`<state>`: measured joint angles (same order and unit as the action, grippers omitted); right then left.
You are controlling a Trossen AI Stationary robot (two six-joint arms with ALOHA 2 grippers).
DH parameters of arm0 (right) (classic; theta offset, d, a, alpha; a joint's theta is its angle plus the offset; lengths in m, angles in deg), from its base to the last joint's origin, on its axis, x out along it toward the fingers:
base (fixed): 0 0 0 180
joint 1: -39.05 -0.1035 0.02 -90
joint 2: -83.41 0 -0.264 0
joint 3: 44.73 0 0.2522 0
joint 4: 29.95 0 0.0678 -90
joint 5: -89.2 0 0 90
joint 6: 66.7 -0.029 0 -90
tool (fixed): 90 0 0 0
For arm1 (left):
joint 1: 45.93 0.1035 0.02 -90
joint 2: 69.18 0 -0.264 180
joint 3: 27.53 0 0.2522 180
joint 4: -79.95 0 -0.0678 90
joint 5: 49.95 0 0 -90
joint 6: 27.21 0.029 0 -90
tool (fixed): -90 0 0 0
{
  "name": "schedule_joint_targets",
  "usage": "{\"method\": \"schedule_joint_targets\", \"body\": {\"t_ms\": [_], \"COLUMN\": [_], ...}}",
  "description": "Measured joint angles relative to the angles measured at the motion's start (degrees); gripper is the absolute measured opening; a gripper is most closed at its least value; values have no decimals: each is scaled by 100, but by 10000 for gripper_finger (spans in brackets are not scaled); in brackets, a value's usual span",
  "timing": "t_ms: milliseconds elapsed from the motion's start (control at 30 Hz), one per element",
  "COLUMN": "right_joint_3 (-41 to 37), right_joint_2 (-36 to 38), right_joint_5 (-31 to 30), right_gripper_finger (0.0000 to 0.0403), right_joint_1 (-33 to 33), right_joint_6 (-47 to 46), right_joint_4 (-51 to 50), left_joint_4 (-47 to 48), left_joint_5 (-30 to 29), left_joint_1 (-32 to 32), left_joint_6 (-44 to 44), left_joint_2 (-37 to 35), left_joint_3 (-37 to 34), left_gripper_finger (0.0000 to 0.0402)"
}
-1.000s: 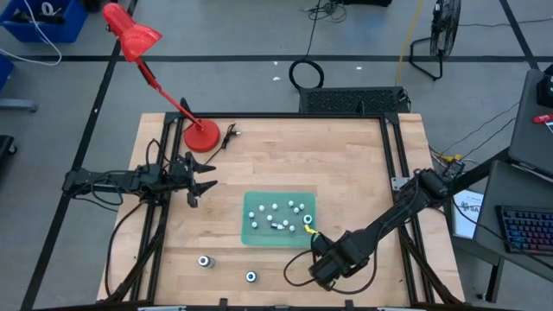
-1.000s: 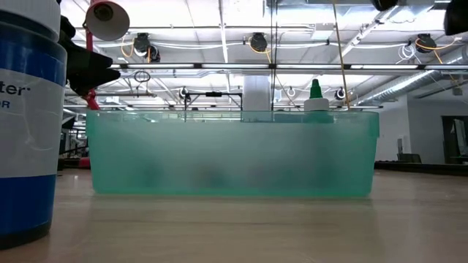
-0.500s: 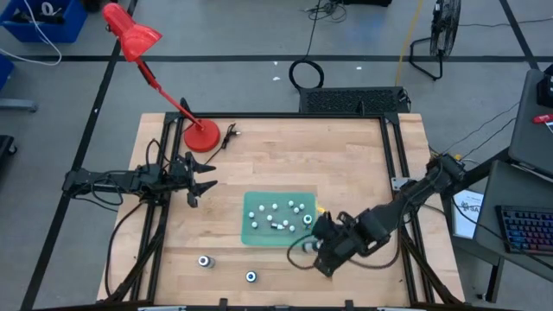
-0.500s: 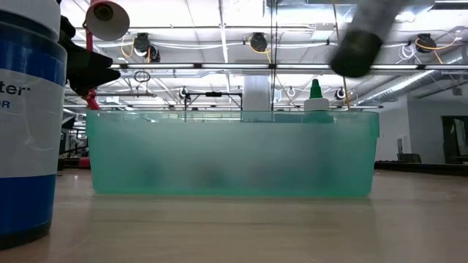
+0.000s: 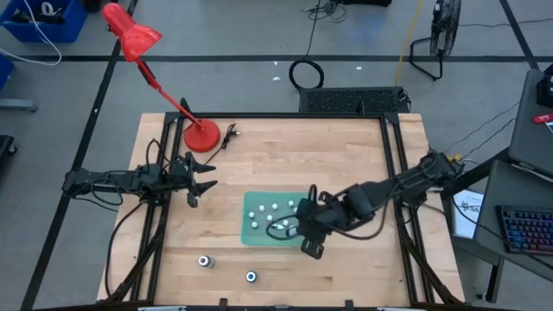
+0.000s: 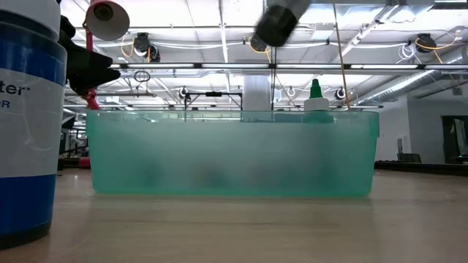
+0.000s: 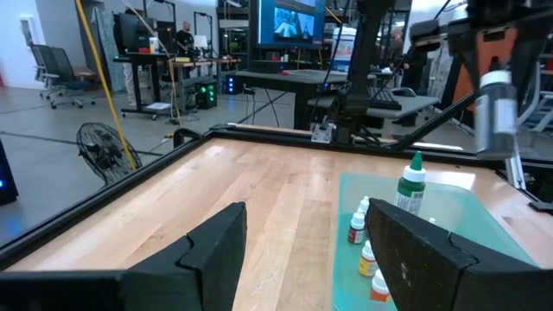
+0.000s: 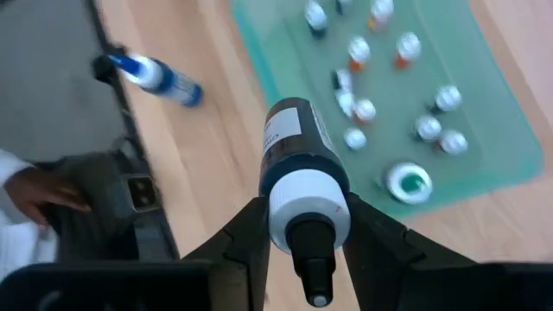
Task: Pick & Place food coloring
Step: Put the large black food coloring bottle into the green bin
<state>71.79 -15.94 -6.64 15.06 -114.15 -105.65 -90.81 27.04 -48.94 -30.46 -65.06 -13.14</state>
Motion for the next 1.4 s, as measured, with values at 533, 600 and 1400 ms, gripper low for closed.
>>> {"method": "schedule_joint_targets", "body": {"t_ms": [533, 600, 1400], "right_joint_3": [828, 828, 743], "right_joint_2": [-1339, -1485, -2077], "right_joint_5": [744, 770, 899], "right_gripper_finger": [109, 109, 187], "right_joint_1": [378, 378, 374], "right_joint_6": [578, 645, 786], "right_joint_4": [-1330, -1331, -1559], "left_joint_4": [1, -1, 1], "left_joint_5": [0, 0, 0], "left_joint_1": [0, -2, -1], "left_joint_6": [-1, -2, 0], "left_joint_2": [0, 0, 0], "left_joint_3": [0, 0, 0], "left_gripper_finger": [241, 241, 241]}}
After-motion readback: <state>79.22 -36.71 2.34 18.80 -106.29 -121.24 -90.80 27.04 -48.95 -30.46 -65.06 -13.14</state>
